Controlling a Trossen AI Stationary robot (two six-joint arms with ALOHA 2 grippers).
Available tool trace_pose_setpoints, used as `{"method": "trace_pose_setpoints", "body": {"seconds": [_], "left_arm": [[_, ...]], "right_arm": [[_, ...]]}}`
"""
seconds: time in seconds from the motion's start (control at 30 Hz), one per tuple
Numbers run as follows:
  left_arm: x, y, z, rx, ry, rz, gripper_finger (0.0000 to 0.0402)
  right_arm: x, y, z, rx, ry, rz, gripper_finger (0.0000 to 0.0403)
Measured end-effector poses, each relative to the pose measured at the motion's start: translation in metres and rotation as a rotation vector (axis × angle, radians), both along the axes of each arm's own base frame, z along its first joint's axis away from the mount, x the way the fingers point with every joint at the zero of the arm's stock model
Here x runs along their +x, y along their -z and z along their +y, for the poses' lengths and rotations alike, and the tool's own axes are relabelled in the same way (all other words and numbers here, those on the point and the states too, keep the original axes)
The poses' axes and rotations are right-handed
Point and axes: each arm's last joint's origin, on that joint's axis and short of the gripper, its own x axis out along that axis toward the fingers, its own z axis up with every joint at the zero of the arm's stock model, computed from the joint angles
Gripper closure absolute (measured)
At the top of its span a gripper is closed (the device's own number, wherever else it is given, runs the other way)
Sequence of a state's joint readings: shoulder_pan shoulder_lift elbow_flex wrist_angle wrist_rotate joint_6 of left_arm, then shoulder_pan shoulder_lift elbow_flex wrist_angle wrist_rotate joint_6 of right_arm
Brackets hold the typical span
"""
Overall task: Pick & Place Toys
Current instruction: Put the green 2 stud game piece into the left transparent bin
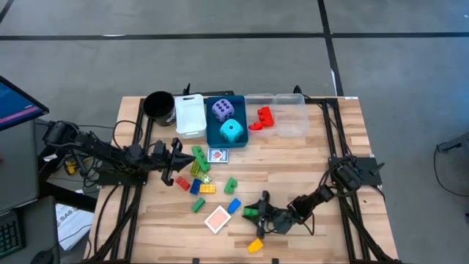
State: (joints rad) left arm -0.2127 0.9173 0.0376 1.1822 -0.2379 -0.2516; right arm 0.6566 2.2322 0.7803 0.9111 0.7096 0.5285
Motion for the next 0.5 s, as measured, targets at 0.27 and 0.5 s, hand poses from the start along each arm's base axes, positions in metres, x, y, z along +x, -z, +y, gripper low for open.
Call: {"method": "trace_pose_setpoints", "body": {"seconds": [0.27, 0.5], "left_arm": [[-0.001, 0.000, -0.004, 0.000, 0.024, 0.000, 0.0399], [-0.001, 0.000, -0.004, 0.000, 0.024, 0.000, 0.0399]], "right_arm": [[0.001, -0.001, 0.000, 0.006, -0.012, -0.007, 0.0273], [-0.002, -0.026, -0.003, 0.016, -0.040, 0.009, 0.0273]]}}
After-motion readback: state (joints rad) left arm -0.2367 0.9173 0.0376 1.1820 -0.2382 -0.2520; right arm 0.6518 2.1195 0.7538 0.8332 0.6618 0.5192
